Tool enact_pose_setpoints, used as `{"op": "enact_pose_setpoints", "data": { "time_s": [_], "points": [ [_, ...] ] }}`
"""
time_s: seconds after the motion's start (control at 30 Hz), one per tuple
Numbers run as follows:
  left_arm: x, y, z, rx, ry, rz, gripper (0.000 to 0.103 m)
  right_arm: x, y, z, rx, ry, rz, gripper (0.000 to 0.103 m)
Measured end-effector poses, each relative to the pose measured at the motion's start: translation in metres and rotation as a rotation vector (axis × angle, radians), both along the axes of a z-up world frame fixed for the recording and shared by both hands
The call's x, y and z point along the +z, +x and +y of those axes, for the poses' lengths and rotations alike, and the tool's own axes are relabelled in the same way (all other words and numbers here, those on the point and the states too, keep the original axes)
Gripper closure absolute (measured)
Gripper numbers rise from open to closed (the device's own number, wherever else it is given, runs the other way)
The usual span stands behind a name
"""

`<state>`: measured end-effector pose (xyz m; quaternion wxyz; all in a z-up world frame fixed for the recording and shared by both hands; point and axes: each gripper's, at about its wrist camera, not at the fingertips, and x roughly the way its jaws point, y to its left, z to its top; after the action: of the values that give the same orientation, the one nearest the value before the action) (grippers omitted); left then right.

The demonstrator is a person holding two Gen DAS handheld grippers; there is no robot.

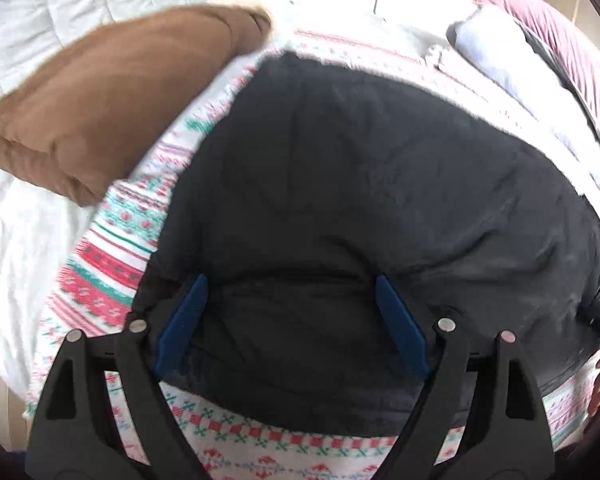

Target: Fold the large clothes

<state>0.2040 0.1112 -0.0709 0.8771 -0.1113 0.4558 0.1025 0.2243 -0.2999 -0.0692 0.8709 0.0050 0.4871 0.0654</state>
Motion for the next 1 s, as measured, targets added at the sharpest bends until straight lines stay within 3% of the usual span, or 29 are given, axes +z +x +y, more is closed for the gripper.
{"op": "enact_pose_setpoints", "data": {
  "time_s": [0.17,0.27,0.37,0.47,0.53,0.7,0.77,0.8,0.9,1.0],
  "points": [
    [0.013,0.000,-0.002,0.007,0.037,0.002,0.017,0.004,0.003,0.002,-0.008,0.004,0.014,0.004],
    [0.043,-0.005,-0.010,0.032,0.077,-0.095,0.017,0.007,0.004,0.001,-0.011,0.023,0.025,0.004],
    [0.066,0.003,-0.060,-0.137,0.107,-0.140,0.017,0.009,0.008,0.000,-0.012,0.011,0.032,0.004],
    [0.070,0.023,-0.126,-0.335,0.194,-0.098,0.017,0.013,0.013,-0.003,-0.010,0.016,0.046,0.003],
    [0.066,0.043,-0.161,-0.401,0.207,-0.063,0.017,0.015,0.016,-0.005,-0.010,0.034,0.055,0.002],
    [0.031,0.103,-0.200,-0.407,0.258,0.059,0.016,0.014,0.014,-0.010,0.011,0.034,0.059,0.002],
    [0.016,0.109,-0.206,-0.371,0.300,0.095,0.000,0.014,0.013,-0.012,0.028,0.035,0.063,0.002],
    [0.012,0.110,-0.204,-0.346,0.302,0.101,0.000,0.013,0.013,-0.013,0.038,0.036,0.067,0.002],
    [0.011,0.109,-0.203,-0.338,0.282,0.137,0.000,0.014,0.013,-0.014,0.063,0.033,0.074,0.002],
    [0.029,0.114,-0.207,-0.355,0.271,0.155,0.000,0.015,0.016,-0.019,0.070,0.046,0.083,0.001]
  ]
}}
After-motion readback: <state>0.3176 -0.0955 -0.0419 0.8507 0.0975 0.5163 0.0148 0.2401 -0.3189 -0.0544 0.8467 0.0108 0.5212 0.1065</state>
